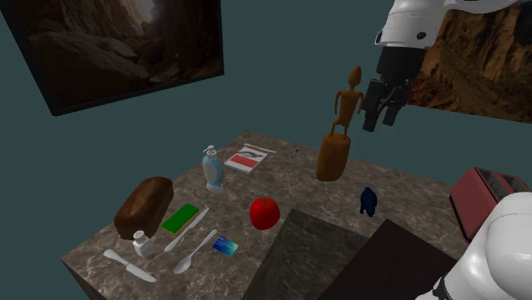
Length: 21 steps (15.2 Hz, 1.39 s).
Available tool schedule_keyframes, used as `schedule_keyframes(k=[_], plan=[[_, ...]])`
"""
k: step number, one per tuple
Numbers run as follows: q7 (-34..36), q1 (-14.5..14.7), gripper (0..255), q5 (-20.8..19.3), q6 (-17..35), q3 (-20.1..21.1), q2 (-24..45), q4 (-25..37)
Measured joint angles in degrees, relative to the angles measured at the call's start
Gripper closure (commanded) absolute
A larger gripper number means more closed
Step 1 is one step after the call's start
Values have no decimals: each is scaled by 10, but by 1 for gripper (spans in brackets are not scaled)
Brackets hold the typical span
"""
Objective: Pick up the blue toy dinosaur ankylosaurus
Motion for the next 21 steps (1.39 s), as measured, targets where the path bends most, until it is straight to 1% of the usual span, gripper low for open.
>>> schedule_keyframes(k=[2, 5, 14, 17, 19, 21], plan=[[2, -2, 0, -2, 7, 0, -1, -9], [9, -16, 0, -14, 46, -3, -1, -48], [36, -70, 0, -57, 203, -19, 34, -171], [48, -90, 0, -73, 265, -25, 59, -207], [53, -106, 0, -87, 297, -33, 79, -219], [60, -122, 0, -100, 343, -40, 111, -233]])
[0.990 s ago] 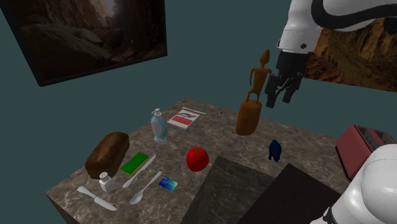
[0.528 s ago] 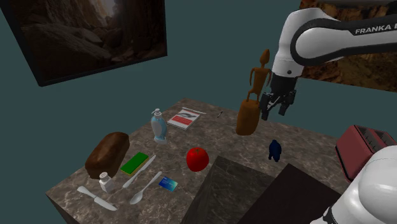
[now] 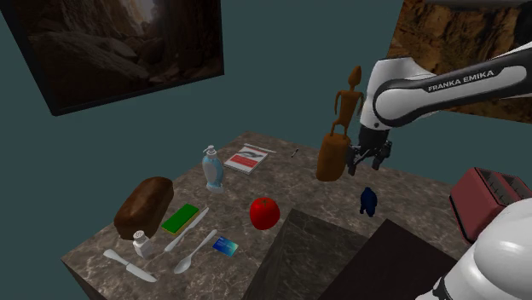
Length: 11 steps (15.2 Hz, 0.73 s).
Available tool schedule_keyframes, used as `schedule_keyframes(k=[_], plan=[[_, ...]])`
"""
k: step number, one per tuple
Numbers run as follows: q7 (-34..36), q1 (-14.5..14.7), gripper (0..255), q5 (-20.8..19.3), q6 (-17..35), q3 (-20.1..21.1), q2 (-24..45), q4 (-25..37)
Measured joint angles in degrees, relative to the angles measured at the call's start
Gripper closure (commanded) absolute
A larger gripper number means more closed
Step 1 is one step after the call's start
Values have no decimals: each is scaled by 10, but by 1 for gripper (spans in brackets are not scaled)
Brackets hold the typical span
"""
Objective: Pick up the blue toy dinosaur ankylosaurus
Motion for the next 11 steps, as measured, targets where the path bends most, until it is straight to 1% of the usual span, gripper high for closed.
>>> schedule_keyframes(k=[1, 4, 6, 9, 11], plan=[[5, -8, 0, -7, 16, -3, 4, -11], [22, -31, 0, -26, 81, -9, 52, -27], [33, -47, 0, -40, 116, -15, 80, -32], [49, -77, 0, -68, 185, -28, 136, -44], [67, -92, 0, -84, 219, -32, 176, -37]])
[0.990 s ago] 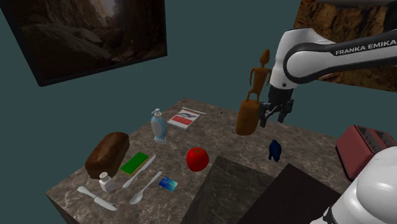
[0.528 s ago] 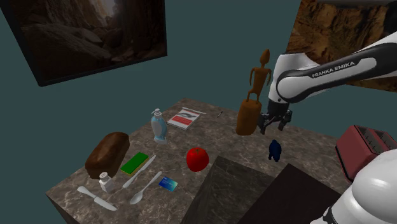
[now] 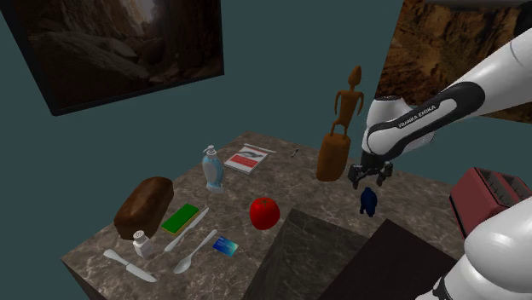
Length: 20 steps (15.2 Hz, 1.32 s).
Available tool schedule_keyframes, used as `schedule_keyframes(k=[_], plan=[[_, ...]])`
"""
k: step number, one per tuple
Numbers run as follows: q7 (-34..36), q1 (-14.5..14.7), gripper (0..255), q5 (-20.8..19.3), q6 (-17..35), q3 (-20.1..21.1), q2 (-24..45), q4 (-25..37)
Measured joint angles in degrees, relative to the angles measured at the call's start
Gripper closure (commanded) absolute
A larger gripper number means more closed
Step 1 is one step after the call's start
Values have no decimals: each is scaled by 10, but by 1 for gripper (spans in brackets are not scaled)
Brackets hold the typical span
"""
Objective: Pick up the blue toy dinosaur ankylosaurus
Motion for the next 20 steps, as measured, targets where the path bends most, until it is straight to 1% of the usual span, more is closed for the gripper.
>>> schedule_keyframes(k=[2, 6, 9, 12, 17, 18, 20], plan=[[23, -15, 0, -19, 44, -4, 49, 6], [60, -52, 0, -70, 117, -25, 122, 9], [92, -70, 0, -104, 161, -42, 182, 29], [112, -72, 0, -123, 193, -50, 223, 39], [135, -68, 0, -144, 232, -59, 270, 46], [137, -68, 255, -146, 235, -60, 274, 47], [138, -67, 255, -147, 237, -60, 276, 48]])
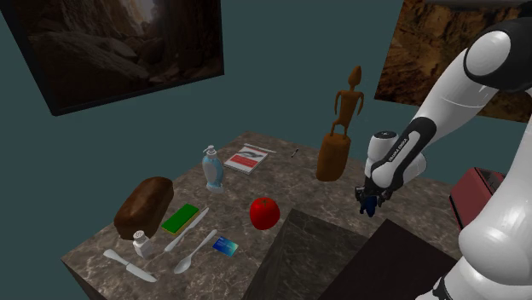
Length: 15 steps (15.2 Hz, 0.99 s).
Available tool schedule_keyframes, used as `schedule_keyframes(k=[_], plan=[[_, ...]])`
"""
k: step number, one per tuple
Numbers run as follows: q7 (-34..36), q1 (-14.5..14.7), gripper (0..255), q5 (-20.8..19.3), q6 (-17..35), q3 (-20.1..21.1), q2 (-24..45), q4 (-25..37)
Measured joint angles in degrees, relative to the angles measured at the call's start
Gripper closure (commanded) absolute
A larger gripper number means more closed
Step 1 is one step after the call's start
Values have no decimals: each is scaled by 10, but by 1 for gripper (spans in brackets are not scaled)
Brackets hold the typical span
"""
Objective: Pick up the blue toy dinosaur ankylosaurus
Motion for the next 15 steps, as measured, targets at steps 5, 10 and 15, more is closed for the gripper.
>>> schedule_keyframes(k=[5, 10, 15], plan=[[1, 0, 255, 0, 0, 0, 0, 0], [-5, -2, 255, 5, -8, 3, -10, -1], [-28, -6, 255, 27, -49, 12, -57, -8]])
